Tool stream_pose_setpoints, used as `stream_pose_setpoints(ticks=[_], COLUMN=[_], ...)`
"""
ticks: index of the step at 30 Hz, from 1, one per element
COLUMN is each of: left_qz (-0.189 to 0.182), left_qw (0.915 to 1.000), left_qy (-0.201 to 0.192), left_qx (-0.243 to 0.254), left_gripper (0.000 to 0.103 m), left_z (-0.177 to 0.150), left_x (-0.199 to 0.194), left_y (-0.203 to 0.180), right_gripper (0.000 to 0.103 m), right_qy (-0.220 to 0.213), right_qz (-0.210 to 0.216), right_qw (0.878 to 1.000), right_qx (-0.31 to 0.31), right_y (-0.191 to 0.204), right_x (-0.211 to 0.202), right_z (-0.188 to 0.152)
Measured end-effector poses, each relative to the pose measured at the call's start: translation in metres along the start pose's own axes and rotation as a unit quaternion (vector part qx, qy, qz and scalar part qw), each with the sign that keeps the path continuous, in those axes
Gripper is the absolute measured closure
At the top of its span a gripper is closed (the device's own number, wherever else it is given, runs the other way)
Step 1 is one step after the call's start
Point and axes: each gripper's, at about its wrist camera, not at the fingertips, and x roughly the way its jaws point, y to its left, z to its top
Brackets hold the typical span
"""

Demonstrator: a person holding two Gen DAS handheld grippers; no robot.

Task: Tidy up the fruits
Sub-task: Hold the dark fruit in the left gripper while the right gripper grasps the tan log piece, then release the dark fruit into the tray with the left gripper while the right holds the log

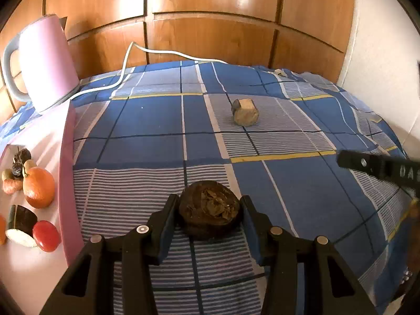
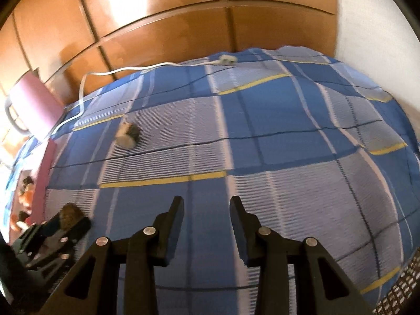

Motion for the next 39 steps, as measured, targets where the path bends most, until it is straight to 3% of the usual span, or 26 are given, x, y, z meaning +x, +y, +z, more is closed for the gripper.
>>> stream_pose_setpoints(ticks=[5, 9, 13, 28, 30, 31, 39], left_qz=[-0.010, -0.008, -0.006, -0.002, -0.002, -0.002, -0.001], left_qw=[0.9999, 0.9999, 0.9998, 0.9995, 0.9995, 0.9996, 0.9996], left_qy=[-0.007, -0.014, -0.018, -0.027, -0.027, -0.027, -0.025], left_qx=[-0.003, 0.002, 0.005, 0.013, 0.013, 0.013, 0.011], left_gripper=[0.056, 0.056, 0.055, 0.055, 0.055, 0.055, 0.055], left_z=[-0.001, -0.003, -0.004, -0.008, -0.007, -0.007, -0.007], left_x=[-0.001, -0.002, -0.003, -0.006, -0.006, -0.006, -0.005], left_y=[0.002, 0.001, 0.000, -0.002, -0.002, -0.002, -0.002], right_gripper=[0.067, 0.067, 0.049, 0.049, 0.056, 0.064, 0.064], right_qy=[0.021, 0.030, 0.037, 0.084, 0.091, 0.083, 0.053], right_qz=[0.053, 0.068, 0.084, 0.061, 0.052, 0.045, 0.046], right_qw=[0.998, 0.996, 0.995, 0.989, 0.988, 0.988, 0.993], right_qx=[-0.022, -0.041, -0.048, -0.108, -0.113, -0.118, -0.099], right_y=[0.020, 0.038, 0.052, 0.096, 0.097, 0.098, 0.068], right_x=[0.010, 0.019, 0.033, 0.099, 0.109, 0.108, 0.067], right_z=[0.019, 0.036, 0.055, 0.089, 0.088, 0.088, 0.067])
